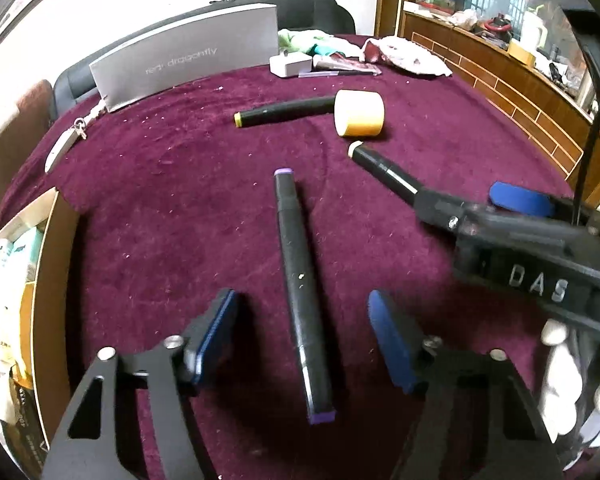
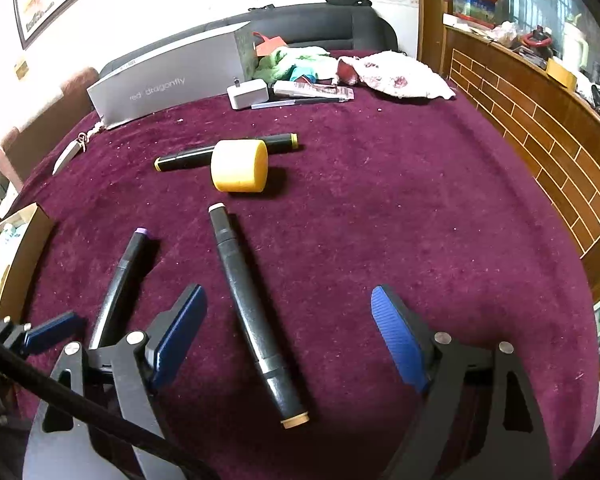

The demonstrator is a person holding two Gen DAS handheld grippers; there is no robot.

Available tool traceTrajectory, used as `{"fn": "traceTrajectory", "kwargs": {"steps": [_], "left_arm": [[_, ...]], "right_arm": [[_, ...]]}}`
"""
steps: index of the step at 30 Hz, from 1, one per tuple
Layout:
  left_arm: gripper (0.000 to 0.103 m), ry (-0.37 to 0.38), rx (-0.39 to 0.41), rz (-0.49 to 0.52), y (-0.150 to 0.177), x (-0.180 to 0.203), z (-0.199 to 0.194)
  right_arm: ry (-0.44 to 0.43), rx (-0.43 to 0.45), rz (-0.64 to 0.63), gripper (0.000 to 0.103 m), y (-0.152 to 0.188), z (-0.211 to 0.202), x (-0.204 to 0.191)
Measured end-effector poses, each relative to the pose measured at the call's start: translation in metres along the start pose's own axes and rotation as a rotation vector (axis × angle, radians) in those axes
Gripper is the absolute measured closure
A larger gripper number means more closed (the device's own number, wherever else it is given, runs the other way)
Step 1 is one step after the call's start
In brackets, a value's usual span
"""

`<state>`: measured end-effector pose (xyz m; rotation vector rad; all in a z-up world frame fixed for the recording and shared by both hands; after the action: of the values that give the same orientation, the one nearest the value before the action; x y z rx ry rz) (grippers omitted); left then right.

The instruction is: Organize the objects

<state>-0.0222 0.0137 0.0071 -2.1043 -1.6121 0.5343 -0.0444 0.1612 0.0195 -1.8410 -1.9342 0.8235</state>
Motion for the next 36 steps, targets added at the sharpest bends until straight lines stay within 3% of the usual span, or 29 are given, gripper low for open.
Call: {"fn": "traceTrajectory", "kwargs": {"steps": [2, 3, 4, 7, 9, 13, 16, 20, 24, 26, 28, 31, 34, 36], "left_arm": [[0.069, 0.004, 0.008, 0.004, -0.002, 0.001, -0.002], [0.088, 0.008, 0.009, 0.01, -0.002, 0.002, -0.003], [0.092, 0.01, 0.006, 0.009, -0.002, 0.002, -0.003], [0.092, 0.038, 0.011, -0.016, -0.001, -0.003, -0.005], [0.092, 0.04, 0.006, -0.03, 0.001, -0.005, -0.005], [0.092, 0.029, 0.023, -0.039, 0.002, -0.004, -0.004], [0.09, -0.01, 0.04, -0.002, 0.001, 0.004, -0.004], [0.088, -0.004, 0.055, -0.028, 0.001, 0.002, -0.003], [0.08, -0.001, 0.086, -0.025, 0.004, 0.004, -0.004], [0.066, 0.031, 0.083, -0.007, 0.004, 0.008, -0.004], [0.033, 0.07, 0.068, 0.045, 0.004, 0.017, -0.002], [0.022, 0.034, 0.053, 0.076, 0.004, 0.025, 0.0], [0.021, 0.05, 0.046, 0.05, 0.003, 0.02, 0.001], [0.021, 0.042, 0.048, 0.055, 0.004, 0.021, 0.0]], "right_arm": [[-0.017, -0.007, 0.005, 0.019, 0.0, 0.001, 0.001], [-0.02, -0.01, 0.007, 0.019, 0.0, 0.002, 0.001], [-0.021, -0.012, 0.006, 0.019, 0.001, 0.002, 0.001], [-0.03, -0.015, 0.006, 0.021, 0.001, 0.003, 0.001], [-0.055, -0.021, 0.01, 0.03, 0.002, 0.004, 0.0], [-0.058, -0.013, 0.002, 0.039, 0.005, 0.005, -0.003], [-0.034, -0.013, 0.004, 0.046, 0.002, 0.007, -0.005], [0.041, -0.047, -0.045, 0.05, -0.002, 0.013, -0.015], [0.092, -0.069, -0.106, 0.056, -0.007, 0.019, -0.026], [0.095, -0.073, -0.139, 0.056, -0.009, 0.022, -0.031], [0.106, -0.077, -0.188, 0.056, -0.01, 0.024, -0.037], [0.132, -0.088, -0.238, 0.056, -0.01, 0.024, -0.043], [0.143, -0.099, -0.254, 0.057, -0.01, 0.023, -0.045], [0.142, -0.11, -0.266, 0.068, -0.009, 0.022, -0.048]]}}
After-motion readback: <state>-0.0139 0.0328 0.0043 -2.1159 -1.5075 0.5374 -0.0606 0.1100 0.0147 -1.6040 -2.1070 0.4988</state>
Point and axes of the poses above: each gripper's, at about its wrist camera, not at the fingertips, and z roughly the way its jaws point, x to its right, y to its underside, the point moved 1 cm from there along z, roughly the way its jaws point, and after that the axes turned 2 degrees about -y, right-handed, at the moved point
